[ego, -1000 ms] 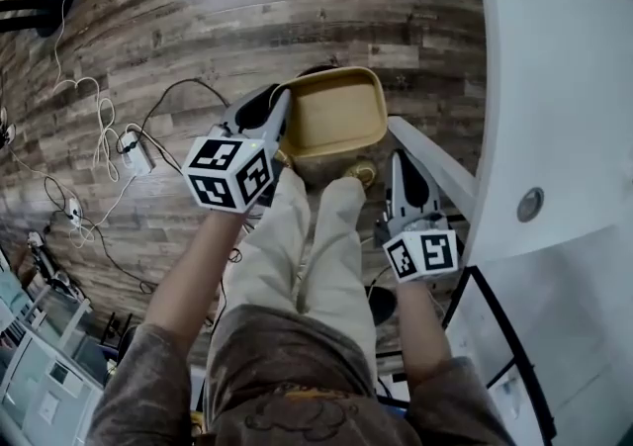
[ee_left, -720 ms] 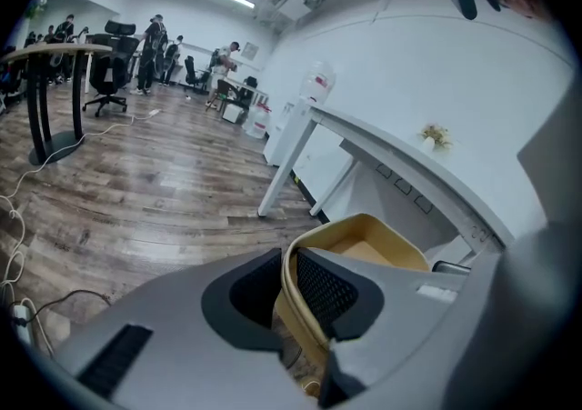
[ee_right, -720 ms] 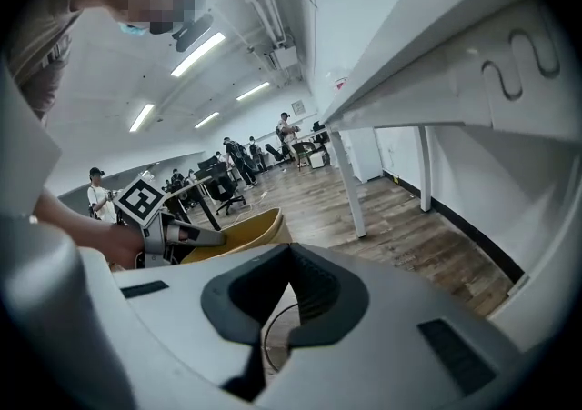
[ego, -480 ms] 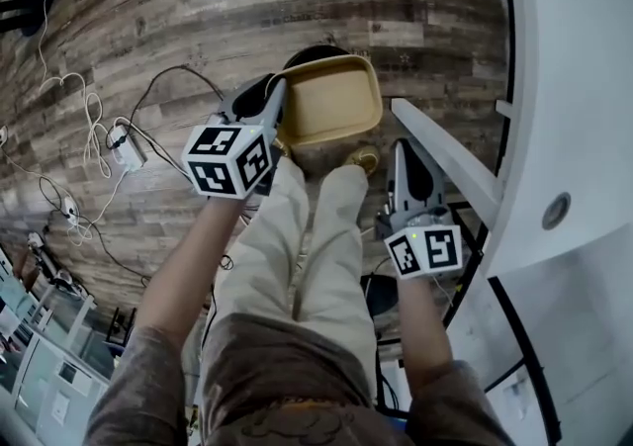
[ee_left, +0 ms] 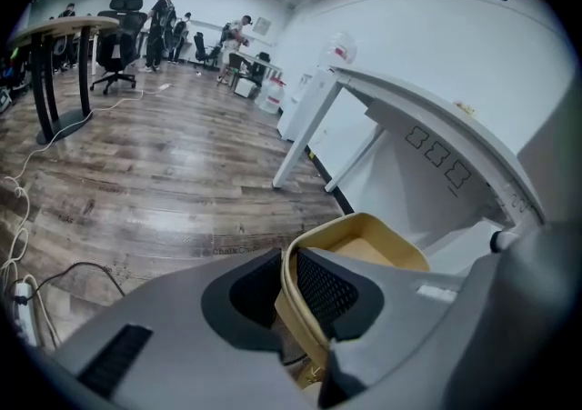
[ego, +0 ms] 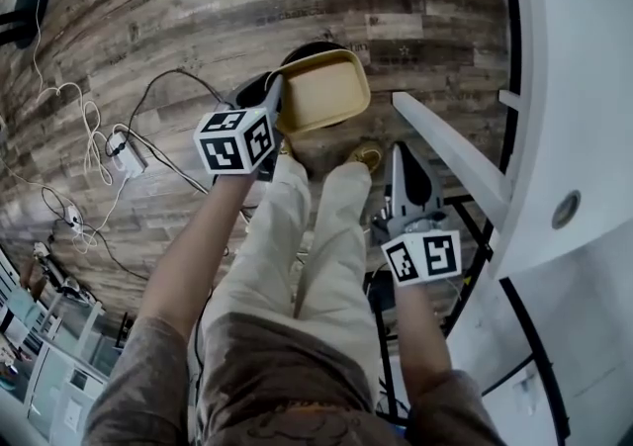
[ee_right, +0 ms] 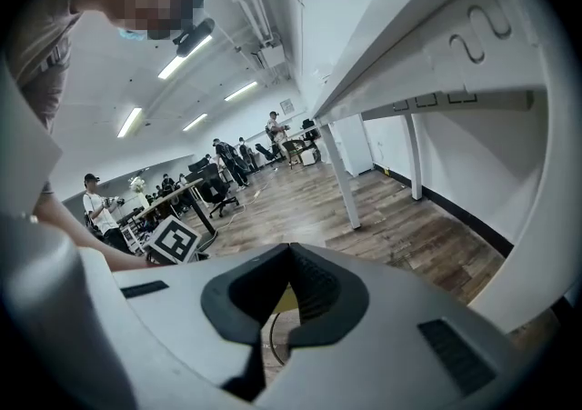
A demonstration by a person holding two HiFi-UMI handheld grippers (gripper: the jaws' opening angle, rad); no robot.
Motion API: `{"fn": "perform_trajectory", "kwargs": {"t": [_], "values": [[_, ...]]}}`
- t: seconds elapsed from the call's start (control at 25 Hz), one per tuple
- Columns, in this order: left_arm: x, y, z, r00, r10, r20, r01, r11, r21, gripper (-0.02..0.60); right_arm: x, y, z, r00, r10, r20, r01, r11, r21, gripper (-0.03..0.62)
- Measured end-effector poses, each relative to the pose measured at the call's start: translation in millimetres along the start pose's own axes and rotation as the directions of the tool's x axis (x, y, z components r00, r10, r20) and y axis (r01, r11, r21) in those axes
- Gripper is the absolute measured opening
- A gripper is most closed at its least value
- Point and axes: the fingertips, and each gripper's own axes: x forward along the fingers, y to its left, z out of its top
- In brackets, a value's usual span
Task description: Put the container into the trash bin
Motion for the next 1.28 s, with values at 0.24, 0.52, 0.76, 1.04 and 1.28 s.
{"fn": "perform_trajectory", "kwargs": {"t": [0.24, 0.52, 0.76, 1.04, 1.28], "values": [[40.9, 20.1, -27.7, 0.999, 0.035, -0.038, -0.035, 0.999, 0.013, 0.054, 4.0, 4.4, -2.9, 1.000, 0.005, -0.011, -0.005, 1.000, 0.022, -0.008], [82.0, 36.4, -58.7, 0.993, 0.076, -0.088, -0.071, 0.996, 0.058, 0.054, 7.5, 6.6, -9.4, 0.999, 0.029, -0.036, -0.029, 1.000, 0.007, -0.008], [115.2, 53.1, -83.0, 0.980, 0.120, -0.158, -0.100, 0.986, 0.133, 0.054, 11.0, -6.9, -12.5, 0.999, -0.001, -0.040, 0.002, 1.000, 0.012, -0.008], [147.0, 64.6, -108.5, 0.957, 0.183, -0.226, -0.125, 0.961, 0.247, 0.054, 8.0, -17.9, -14.5, 0.998, -0.039, -0.043, 0.040, 0.999, 0.025, -0.008], [165.5, 73.0, -121.2, 0.938, 0.260, -0.229, -0.171, 0.922, 0.348, 0.054, 2.0, -22.5, -17.0, 0.996, -0.073, -0.046, 0.075, 0.996, 0.048, -0.008]]}}
